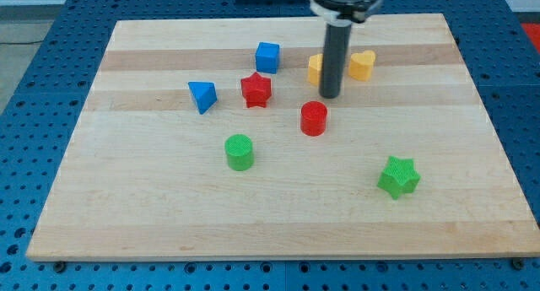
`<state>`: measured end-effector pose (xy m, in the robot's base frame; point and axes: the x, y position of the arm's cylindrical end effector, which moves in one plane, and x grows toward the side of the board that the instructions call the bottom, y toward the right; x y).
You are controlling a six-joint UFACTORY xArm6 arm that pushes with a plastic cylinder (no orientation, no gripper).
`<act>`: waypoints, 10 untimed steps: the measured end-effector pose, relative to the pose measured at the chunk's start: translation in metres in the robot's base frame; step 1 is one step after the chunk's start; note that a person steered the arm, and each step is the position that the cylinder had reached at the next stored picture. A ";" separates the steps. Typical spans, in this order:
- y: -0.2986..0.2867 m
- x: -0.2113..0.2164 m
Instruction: Place the red circle at the top of the green star
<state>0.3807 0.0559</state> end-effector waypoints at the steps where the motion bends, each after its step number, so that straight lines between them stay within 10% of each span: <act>1: -0.036 0.029; 10: 0.007 0.086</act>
<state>0.4664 0.0628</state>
